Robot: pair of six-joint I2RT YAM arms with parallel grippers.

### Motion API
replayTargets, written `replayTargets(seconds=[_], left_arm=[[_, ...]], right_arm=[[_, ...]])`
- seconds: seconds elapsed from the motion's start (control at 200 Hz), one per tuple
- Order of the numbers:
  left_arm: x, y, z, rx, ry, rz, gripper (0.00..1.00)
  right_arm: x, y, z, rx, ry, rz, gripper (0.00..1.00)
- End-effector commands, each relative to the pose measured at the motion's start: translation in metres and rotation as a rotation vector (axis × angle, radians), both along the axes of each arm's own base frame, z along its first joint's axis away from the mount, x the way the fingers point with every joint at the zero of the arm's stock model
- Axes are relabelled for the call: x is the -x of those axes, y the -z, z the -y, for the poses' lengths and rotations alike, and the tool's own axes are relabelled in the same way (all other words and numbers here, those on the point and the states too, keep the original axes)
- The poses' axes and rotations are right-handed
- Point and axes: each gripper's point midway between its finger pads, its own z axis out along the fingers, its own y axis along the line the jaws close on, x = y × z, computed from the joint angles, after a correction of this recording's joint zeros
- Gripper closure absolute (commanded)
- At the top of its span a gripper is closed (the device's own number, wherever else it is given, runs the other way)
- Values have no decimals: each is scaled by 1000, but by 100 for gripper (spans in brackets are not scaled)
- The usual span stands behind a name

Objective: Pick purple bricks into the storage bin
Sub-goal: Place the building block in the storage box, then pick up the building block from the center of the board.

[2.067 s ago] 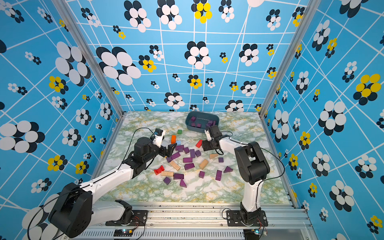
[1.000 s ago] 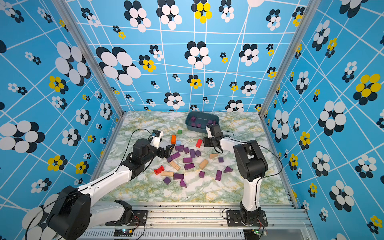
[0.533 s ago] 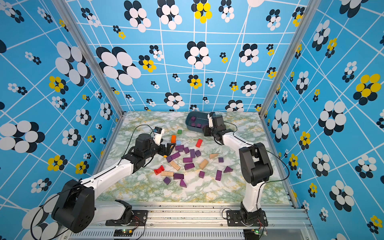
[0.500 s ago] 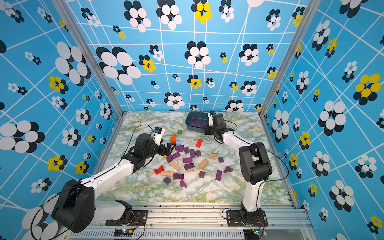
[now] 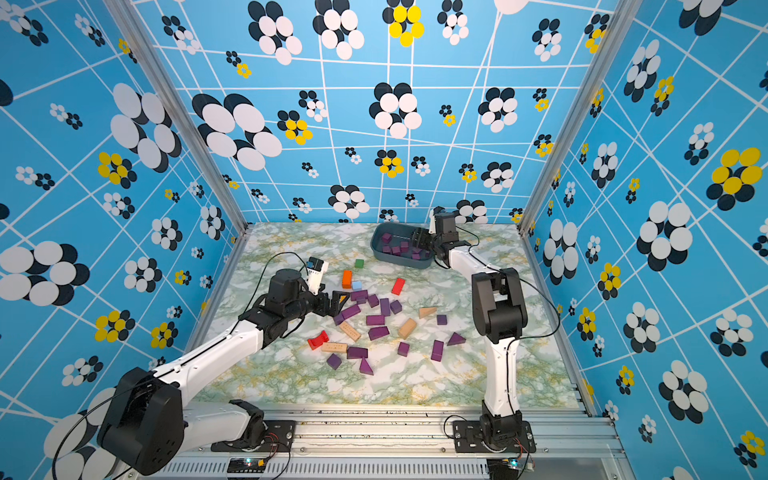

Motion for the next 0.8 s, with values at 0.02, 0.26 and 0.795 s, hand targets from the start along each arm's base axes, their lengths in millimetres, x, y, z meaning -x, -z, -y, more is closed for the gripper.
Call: replayTargets(seconds=[0.02, 0.26, 0.795], left_arm=[[-3, -14, -1, 16, -17, -3, 1], [-14, -21, 5, 29, -33, -69, 1], [-43, 2, 89, 102, 28, -157, 1]], right_arm=[[1, -35, 0, -10, -9, 54, 25], [41, -43, 11, 8, 5, 34, 24], [135, -10, 24, 69, -31, -142, 24]])
